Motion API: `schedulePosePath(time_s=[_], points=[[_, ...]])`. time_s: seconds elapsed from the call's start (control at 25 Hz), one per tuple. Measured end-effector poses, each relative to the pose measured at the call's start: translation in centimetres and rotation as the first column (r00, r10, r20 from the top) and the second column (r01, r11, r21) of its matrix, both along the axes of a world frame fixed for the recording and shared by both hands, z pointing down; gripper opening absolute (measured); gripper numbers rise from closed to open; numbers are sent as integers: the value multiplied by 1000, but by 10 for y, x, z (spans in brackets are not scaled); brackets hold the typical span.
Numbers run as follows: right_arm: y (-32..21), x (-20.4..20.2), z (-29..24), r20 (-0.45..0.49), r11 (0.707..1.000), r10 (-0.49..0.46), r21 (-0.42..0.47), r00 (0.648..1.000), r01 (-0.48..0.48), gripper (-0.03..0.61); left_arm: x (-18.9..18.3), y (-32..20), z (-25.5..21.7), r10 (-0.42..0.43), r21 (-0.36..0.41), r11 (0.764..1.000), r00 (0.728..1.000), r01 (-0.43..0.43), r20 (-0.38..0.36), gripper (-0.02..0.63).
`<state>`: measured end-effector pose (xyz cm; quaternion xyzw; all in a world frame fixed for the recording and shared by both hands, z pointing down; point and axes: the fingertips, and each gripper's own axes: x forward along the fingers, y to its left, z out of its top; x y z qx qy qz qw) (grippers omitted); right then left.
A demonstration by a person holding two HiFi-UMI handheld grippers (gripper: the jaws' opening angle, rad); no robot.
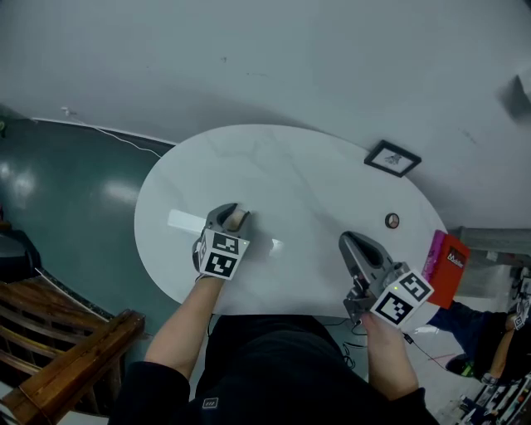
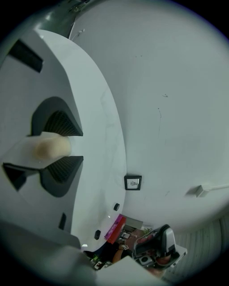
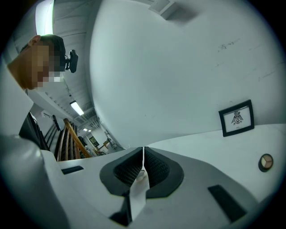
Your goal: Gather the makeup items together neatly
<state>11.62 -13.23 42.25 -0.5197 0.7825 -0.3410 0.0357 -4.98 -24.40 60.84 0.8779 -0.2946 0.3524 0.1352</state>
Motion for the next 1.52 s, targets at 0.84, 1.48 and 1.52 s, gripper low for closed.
schedulePosePath(time_s=[0.84, 1.48, 1.52], points=[[6, -15, 6, 12, 999, -40, -14, 999, 40, 37, -34, 25, 11, -120, -9, 993, 992, 120, 51, 132], [-25, -84, 57, -80, 962, -271, -39, 959, 269, 37, -9, 38, -23, 47, 25, 999, 997, -49, 61, 109], [-31, -93, 60, -69, 957, -289, -36, 955, 288, 37, -10, 37, -21, 43, 25, 999, 997, -45, 61, 100]])
